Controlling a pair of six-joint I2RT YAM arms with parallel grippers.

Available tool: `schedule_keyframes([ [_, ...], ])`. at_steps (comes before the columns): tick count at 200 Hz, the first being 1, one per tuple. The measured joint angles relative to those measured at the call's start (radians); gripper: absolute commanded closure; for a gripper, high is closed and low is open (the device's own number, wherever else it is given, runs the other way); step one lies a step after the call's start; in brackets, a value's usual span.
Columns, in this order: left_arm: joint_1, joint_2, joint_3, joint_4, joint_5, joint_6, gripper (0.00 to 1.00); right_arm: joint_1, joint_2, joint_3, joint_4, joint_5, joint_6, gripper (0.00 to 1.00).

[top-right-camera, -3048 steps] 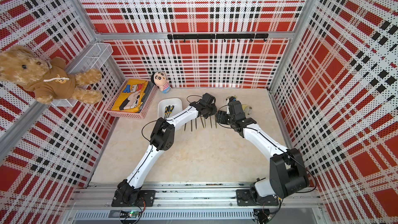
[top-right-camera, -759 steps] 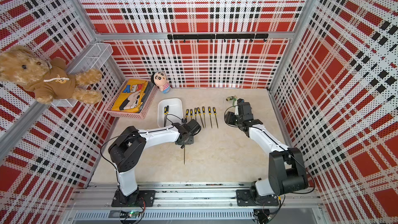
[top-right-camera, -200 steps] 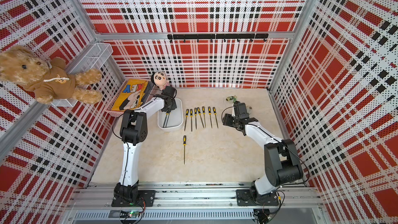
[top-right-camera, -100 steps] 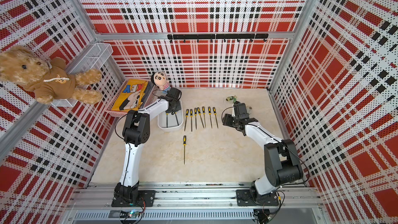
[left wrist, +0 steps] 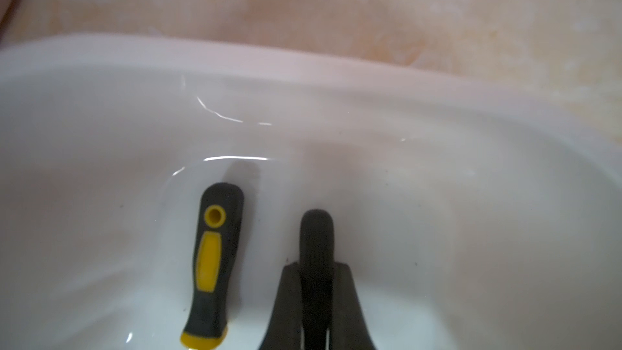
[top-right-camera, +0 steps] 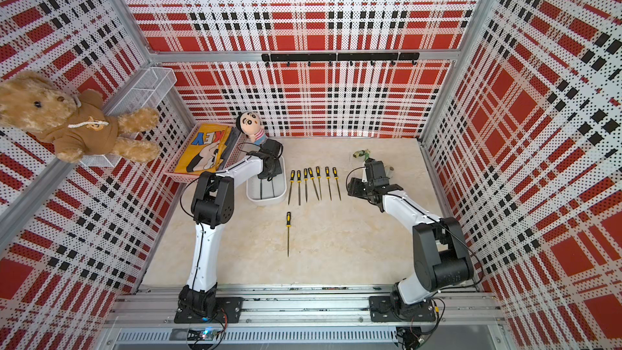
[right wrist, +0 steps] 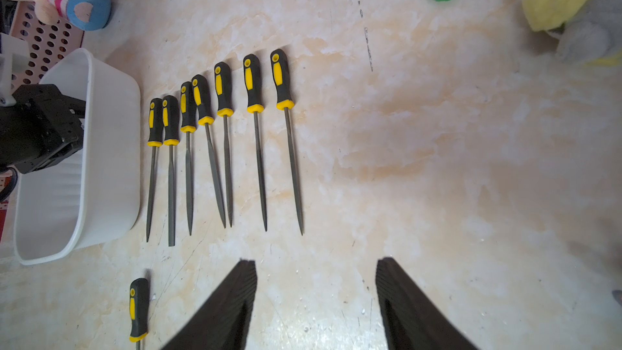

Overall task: Take the file tool out of the storage box
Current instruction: Pick up the file tool from the storage box.

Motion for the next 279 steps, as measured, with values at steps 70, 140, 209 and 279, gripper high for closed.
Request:
schedule_keyframes([
  [70,-0.010,-0.273,-0.118,0.085,0.132,0.064,1.00,0.069,-0.002,0.153,-0.046,-0.051,-0.021,0.28],
  [140,-0.159,-0.758,-0.597,0.587,0.517,0.161,1.00,0.146,-0.014,0.423,-0.058,-0.181,0.026,0.33],
  [209,-0.240,-0.840,-0.801,0.770,0.563,0.152,1.00,0.227,0.055,0.501,-0.038,-0.227,0.128,0.36],
  [279,-0.266,-0.878,-0.799,0.791,0.535,0.154,1.00,0.267,0.076,0.481,-0.001,-0.233,0.181,0.43],
])
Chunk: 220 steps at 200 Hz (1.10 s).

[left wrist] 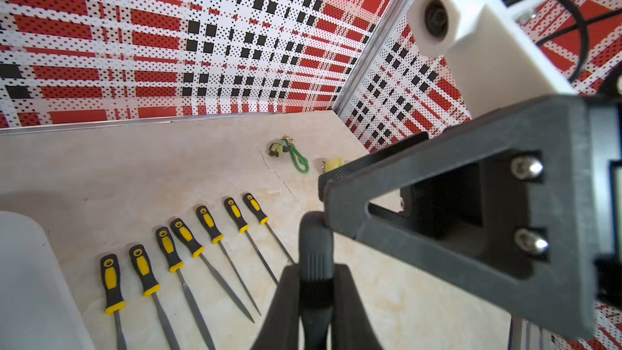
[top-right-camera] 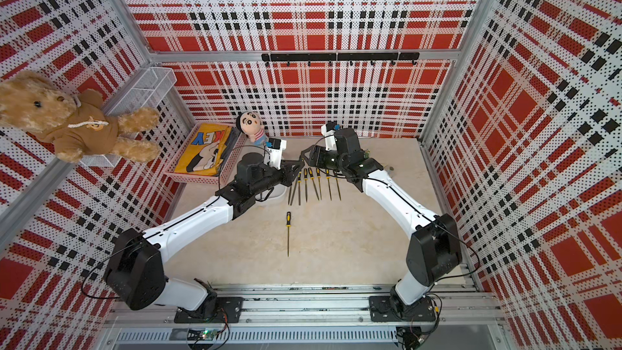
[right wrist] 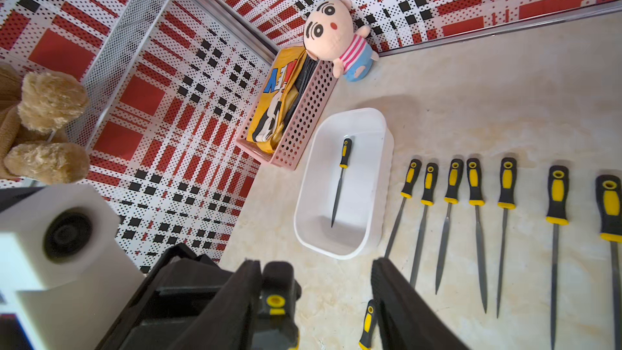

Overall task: Take the file tool out of the storage box
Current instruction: Pick up the file tool from the storage box.

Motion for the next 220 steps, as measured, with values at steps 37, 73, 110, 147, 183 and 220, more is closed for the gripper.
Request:
schedule_keyframes([
  [37,-0.027,0.007,0.001,0.001,0.000,0.003,1.00,0.009,0.000,0.000,0.004,-0.018,0.007,0.49],
  [73,-0.032,0.023,0.008,-0.001,-0.007,0.006,1.00,0.014,0.000,-0.031,0.016,-0.028,0.014,0.69],
  [110,-0.032,0.029,0.009,-0.011,-0.024,0.015,1.00,0.013,0.000,-0.045,0.023,-0.026,0.021,0.72],
  [147,-0.032,0.036,0.020,-0.031,-0.031,0.021,0.75,0.013,-0.010,-0.062,0.034,-0.008,0.026,1.00],
  [183,-0.032,0.042,0.025,-0.043,-0.075,0.011,0.46,0.006,-0.012,-0.047,-0.014,0.037,-0.005,1.00],
  [220,-0.018,0.045,0.039,-0.068,-0.144,-0.001,0.28,-0.042,-0.006,-0.002,-0.122,0.057,-0.061,1.00],
])
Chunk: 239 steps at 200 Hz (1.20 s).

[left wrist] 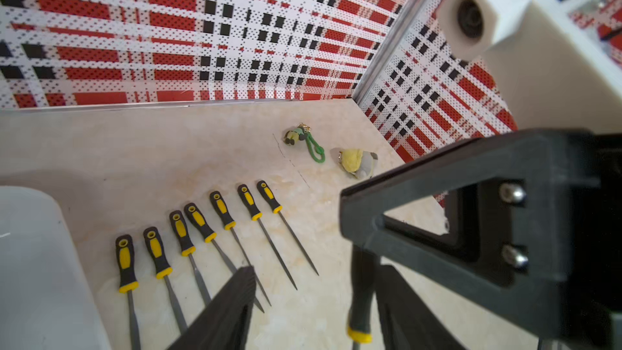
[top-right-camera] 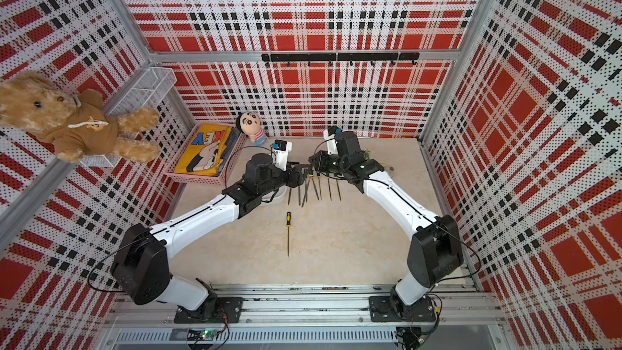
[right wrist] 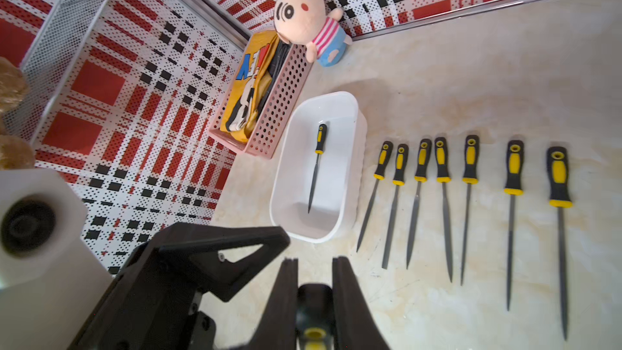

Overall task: Take the file tool out of the storage box
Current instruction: Pick up the file tool from the storage box, then place the file tool at the center of the board.

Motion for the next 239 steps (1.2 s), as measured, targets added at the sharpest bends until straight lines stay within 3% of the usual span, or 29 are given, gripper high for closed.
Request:
schedule_keyframes([
  [44,0.084,-0.039,-0.050,-0.001,-0.075,-0.042,0.28,-0.040,0.082,0.054,-0.134,0.021,-0.087,1.00],
  [89,0.150,-0.099,-0.076,-0.009,-0.101,-0.057,0.28,0.010,0.243,0.060,-0.246,0.023,-0.114,1.00],
  [148,0.152,-0.156,-0.136,-0.029,-0.114,-0.065,0.28,0.111,0.395,0.193,-0.342,0.040,-0.103,1.00],
  [239,0.151,-0.161,-0.166,-0.051,-0.118,-0.086,0.28,0.220,0.497,0.228,-0.383,-0.006,-0.020,1.00],
])
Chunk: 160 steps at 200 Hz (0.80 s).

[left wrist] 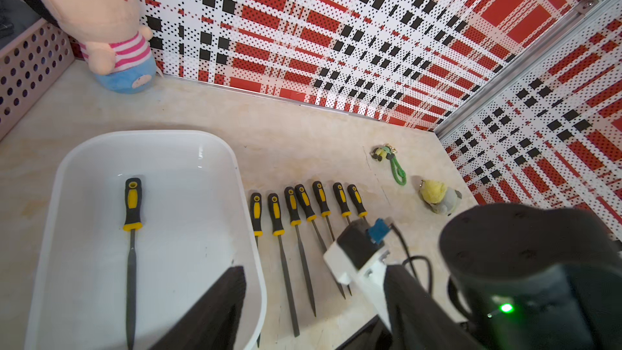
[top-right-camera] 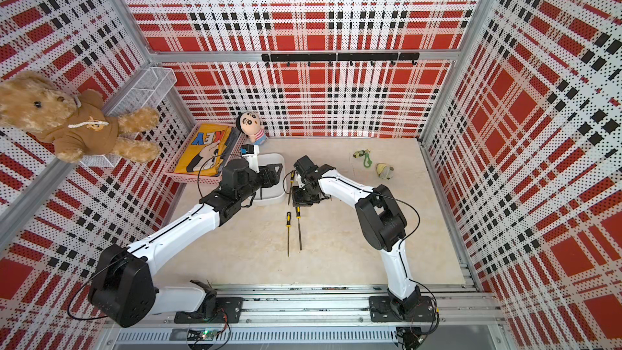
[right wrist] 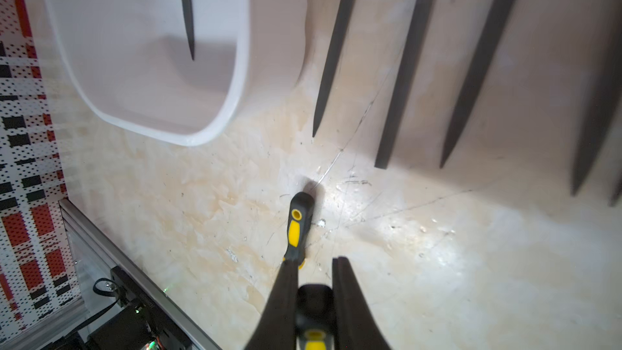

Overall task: Take the file tool out of the storage box
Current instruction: Place the file tool at the center of the board.

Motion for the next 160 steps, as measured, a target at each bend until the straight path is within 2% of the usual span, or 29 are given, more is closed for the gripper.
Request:
schedule_keyframes([
  [44,-0.004,0.000,0.000,-0.001,-0.001,-0.001,0.28,0.004,0.028,0.000,-0.010,-0.006,0.023,0.99],
  [94,-0.010,0.008,0.000,-0.016,-0.020,-0.001,0.28,0.002,0.057,0.000,-0.013,0.023,0.043,0.88],
  [159,-0.011,0.032,0.000,-0.034,-0.027,-0.001,0.28,0.002,0.066,0.000,-0.012,0.035,0.055,0.88],
  [160,-0.011,0.033,0.000,-0.034,-0.027,-0.001,0.28,0.001,0.066,0.000,-0.012,0.035,0.055,0.69],
])
